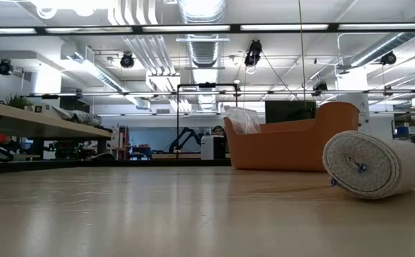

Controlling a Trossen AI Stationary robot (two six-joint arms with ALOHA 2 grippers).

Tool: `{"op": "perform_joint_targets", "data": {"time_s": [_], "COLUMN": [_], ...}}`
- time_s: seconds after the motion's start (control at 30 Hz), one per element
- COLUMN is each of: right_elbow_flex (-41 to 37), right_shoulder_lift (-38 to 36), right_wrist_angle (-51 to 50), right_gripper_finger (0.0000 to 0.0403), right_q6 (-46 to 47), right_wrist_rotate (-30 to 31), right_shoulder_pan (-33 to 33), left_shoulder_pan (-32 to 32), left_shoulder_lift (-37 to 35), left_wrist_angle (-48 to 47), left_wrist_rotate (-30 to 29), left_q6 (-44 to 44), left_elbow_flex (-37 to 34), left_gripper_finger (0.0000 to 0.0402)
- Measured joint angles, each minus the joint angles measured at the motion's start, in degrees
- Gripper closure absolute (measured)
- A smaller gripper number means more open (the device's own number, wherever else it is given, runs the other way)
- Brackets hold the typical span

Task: Roll bandage
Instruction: Open the transparent zip bag

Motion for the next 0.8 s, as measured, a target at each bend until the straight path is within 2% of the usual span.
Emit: {"op": "perform_joint_targets", "data": {"time_s": [0.2, 0.8], "right_elbow_flex": [-0.1, -1.0], "right_shoulder_lift": [0.0, 0.0], "right_wrist_angle": [0.0, -0.3], "right_gripper_finger": [0.0403, 0.0403], "right_q6": [1.2, 1.7], "right_wrist_rotate": [0.7, 3.5], "right_shoulder_pan": [-0.1, -0.1], "left_shoulder_pan": [0.0, 0.0], "left_shoulder_lift": [-0.3, -0.4], "left_wrist_angle": [0.2, 1.2], "left_wrist_rotate": [-1.9, 0.1], "left_q6": [3.2, 2.4], "left_elbow_flex": [0.0, 0.0], "left_gripper_finger": [0.0309, 0.0381]}}
